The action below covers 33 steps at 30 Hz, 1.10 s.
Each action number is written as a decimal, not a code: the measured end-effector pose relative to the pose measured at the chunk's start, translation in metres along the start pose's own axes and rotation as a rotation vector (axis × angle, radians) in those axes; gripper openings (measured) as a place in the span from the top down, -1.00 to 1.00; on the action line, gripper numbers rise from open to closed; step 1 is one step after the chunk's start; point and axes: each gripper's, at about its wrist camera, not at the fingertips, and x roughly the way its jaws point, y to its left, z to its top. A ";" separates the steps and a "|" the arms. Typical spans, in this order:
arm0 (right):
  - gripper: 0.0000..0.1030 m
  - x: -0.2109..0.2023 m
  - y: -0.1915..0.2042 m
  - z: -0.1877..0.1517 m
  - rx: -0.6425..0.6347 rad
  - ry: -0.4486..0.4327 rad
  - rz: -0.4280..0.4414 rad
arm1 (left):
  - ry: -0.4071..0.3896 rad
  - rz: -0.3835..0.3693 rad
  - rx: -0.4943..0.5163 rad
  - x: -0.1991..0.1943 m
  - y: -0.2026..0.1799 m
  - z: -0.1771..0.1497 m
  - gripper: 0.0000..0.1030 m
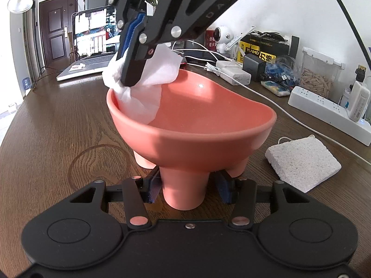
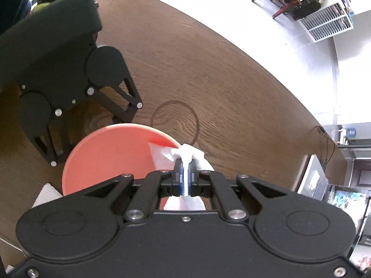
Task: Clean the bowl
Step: 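Sweep the tissue across the bowl's inside toward the rim, right gripper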
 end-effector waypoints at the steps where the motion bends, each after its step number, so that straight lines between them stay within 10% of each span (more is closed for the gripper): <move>1: 0.95 -0.001 -0.002 -0.002 0.008 0.002 0.001 | 0.000 0.000 0.000 0.000 0.000 0.000 0.05; 19: 0.95 -0.018 0.028 -0.063 0.112 0.131 0.055 | 0.000 -0.002 -0.003 0.001 0.001 0.000 0.05; 33: 0.95 -0.058 0.078 -0.036 -0.060 0.003 0.144 | 0.000 0.000 -0.001 0.001 0.002 0.000 0.05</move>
